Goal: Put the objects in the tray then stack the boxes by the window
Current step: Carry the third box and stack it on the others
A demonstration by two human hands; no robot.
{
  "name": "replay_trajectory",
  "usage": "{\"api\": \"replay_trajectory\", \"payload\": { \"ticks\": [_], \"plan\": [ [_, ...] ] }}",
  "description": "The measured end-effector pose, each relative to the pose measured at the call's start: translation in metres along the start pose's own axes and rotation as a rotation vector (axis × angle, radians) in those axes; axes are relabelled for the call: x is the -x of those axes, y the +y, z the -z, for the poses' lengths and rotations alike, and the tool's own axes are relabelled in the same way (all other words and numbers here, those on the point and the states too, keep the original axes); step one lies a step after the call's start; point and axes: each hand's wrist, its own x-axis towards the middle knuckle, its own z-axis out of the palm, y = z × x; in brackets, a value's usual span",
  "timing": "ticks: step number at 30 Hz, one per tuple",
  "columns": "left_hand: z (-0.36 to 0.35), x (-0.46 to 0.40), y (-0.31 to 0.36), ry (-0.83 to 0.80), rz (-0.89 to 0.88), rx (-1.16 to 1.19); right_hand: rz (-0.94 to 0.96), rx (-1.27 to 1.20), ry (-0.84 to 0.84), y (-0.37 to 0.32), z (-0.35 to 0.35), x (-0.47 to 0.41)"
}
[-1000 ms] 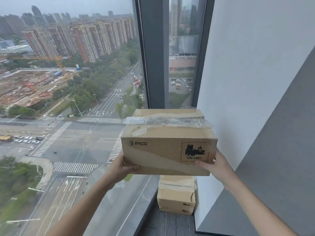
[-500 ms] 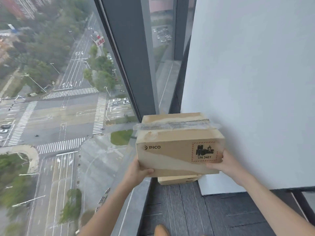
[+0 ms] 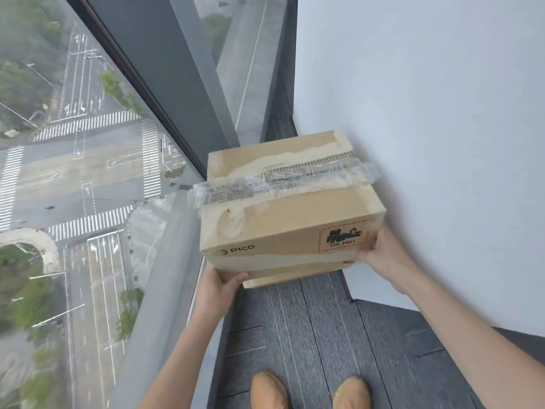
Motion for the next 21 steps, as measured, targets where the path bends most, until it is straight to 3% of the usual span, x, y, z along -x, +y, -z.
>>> {"api": "replay_trajectory", "payload": {
  "ticks": [8,21],
  "plan": [
    [-0.075,-0.019,-0.079,0.032,0.035,0.032,-0.105,0.096,0.109,0.122,-0.035,-0.038],
    [-0.085,-0.026,-0.088,0.094,0.048,0.064,-0.058,0.067,0.068,0.119,-0.04,-0.053]
  ]
}}
